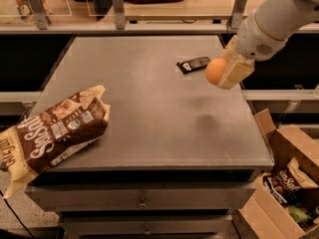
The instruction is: Move orange near rxbar chocolate
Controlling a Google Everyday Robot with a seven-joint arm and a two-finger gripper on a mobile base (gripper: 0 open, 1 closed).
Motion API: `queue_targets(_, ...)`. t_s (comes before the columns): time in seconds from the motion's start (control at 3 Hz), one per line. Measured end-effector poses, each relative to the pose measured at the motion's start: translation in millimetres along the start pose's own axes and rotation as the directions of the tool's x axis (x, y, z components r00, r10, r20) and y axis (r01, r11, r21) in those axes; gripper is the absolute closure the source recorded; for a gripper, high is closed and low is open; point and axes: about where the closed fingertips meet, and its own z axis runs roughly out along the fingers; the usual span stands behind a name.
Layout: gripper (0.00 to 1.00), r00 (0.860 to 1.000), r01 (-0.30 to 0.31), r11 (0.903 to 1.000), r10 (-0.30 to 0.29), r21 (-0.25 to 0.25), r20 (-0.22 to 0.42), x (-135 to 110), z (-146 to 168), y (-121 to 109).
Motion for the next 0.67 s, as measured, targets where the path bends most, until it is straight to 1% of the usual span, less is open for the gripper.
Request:
queue_targets(0.33,0.87,1.0,0.017,0.9988,-0.018,0.045,0.025,-9,17,-41)
queue_targets(0.67,0.86,0.999,0.024,0.9976,-0.027,0.066,0.04,-10,38,-67)
